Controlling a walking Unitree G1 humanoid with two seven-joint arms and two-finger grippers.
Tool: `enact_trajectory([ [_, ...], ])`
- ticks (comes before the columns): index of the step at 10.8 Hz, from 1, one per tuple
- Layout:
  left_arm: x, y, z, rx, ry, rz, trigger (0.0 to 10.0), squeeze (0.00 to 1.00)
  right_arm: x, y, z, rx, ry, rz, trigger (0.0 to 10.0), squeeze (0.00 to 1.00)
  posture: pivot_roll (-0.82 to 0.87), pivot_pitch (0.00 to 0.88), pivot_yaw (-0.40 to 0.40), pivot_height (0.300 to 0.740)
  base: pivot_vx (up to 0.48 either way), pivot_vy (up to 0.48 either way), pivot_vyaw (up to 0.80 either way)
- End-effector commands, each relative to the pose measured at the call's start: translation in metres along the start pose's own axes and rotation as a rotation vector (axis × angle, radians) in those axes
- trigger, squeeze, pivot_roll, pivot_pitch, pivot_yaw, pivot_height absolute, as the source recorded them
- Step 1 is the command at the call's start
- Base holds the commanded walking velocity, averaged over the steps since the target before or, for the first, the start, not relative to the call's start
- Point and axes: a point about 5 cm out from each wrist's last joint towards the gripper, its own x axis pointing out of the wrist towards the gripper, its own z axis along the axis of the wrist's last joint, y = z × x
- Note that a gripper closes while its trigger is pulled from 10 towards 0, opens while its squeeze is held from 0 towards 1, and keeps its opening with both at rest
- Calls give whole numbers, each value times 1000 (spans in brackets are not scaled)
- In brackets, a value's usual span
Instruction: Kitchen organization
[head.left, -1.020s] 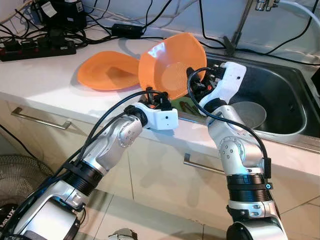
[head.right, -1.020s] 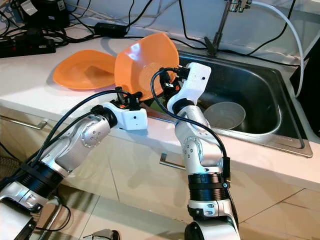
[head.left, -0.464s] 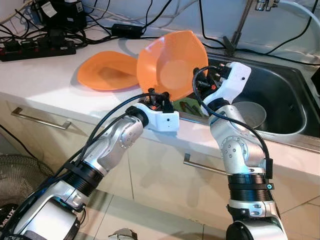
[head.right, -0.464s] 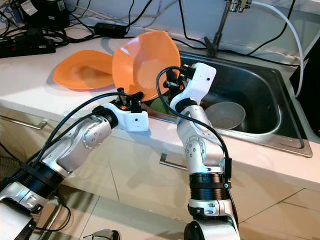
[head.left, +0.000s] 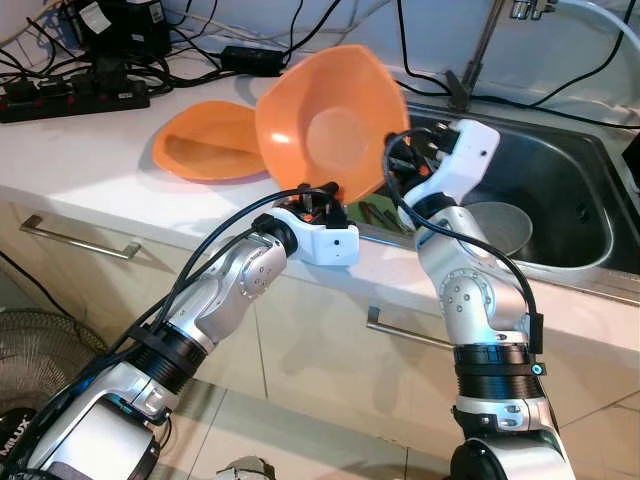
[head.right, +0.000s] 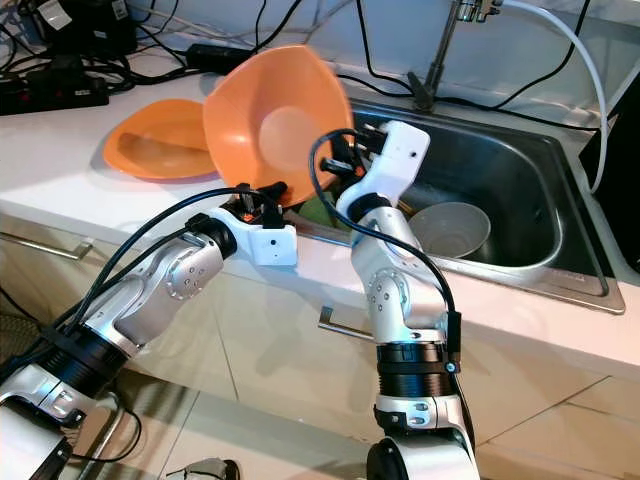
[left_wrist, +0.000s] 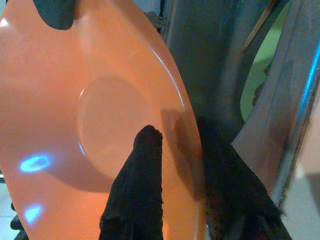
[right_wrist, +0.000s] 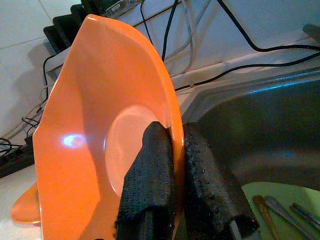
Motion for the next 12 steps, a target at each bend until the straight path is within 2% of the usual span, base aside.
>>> enact_trajectory([
  [1, 1, 14, 1, 4, -6, 58, 10000, 1000, -1, -8, -4, -3, 27, -40, 0, 0, 81, 39, -46, 740, 0, 0, 0],
  [3, 1, 16, 1, 0, -6, 75, 10000, 1000, 2, -18, 4, 37, -16, -122, 0, 0, 83, 39, -48, 740, 0, 0, 0],
  [4, 1, 16, 1, -2, -2, 77, 10000, 235, 4, -23, 7, 52, -30, -162, 0, 0, 83, 39, -49, 740, 0, 0, 0],
  [5, 1, 16, 1, -8, 0, 78, 10000, 0, 6, -30, 10, 68, -47, -214, 0, 0, 84, 37, -49, 740, 0, 0, 0],
  [7, 1, 15, 2, -18, 0, 83, 10000, 0, 11, -49, 22, 120, -110, -349, 0, 0, 86, 36, -52, 740, 0, 0, 0],
  [9, 1, 15, 2, -51, 3, 90, 10000, 0, 13, -61, 30, 95, -150, -419, 0, 0, 90, 34, -55, 740, 0, 0, 0],
  [10, 0, 14, 1, -325, 20, 129, 10000, 0, 16, -71, 33, 9, -160, -472, 2196, 0, 95, 33, -57, 740, 0, 0, 0],
  [11, 0, 14, 2, -563, 21, 155, 10000, 0, 17, -76, 33, -60, -173, -487, 10000, 0, 95, 33, -57, 740, 0, 0, 0],
  [12, 0, 12, 5, -797, 9, 155, 10000, 0, 19, -80, 31, -143, -173, -497, 10000, 0, 97, 33, -59, 740, 0, 0, 0],
])
